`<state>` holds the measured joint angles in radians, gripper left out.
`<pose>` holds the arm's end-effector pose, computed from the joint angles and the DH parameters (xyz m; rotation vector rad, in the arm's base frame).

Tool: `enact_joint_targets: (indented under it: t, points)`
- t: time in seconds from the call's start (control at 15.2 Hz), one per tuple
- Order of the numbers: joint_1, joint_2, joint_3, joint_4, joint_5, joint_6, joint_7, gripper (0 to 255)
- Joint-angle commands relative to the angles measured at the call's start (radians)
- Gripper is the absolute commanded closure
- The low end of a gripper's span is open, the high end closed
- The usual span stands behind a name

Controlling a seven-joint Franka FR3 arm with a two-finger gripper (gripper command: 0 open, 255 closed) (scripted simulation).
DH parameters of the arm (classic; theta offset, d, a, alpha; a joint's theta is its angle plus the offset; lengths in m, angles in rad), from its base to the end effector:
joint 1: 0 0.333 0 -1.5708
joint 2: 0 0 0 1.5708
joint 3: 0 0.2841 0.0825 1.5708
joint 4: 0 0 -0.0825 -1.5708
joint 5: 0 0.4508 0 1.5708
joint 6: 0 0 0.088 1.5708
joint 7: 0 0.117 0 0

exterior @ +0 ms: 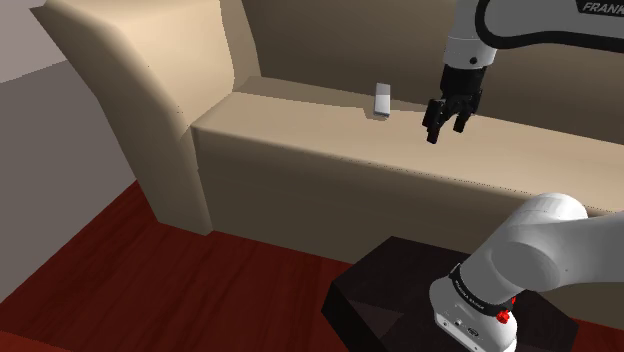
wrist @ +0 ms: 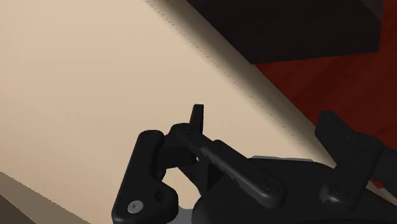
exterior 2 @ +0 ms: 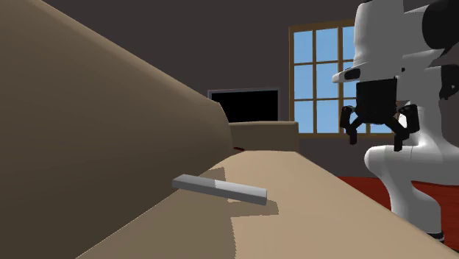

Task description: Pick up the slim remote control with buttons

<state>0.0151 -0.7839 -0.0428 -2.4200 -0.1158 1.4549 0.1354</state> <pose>0.3783 -0.0259 0.5145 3.0248 -0.2285 -0.2678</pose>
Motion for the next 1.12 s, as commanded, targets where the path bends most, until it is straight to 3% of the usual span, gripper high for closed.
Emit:
enact_joint_targets:
  t: [0.0,0.53,1.06]
  points:
    - [0.000,0.000,0.000,0.000,0.000,0.000,0.000,0]
    - [-0.048,0.249,-0.044,0.089,-0.021,0.237,0.066,0]
    - [-0.088,0.504,-0.092,0.251,-0.020,0.410,0.118,0]
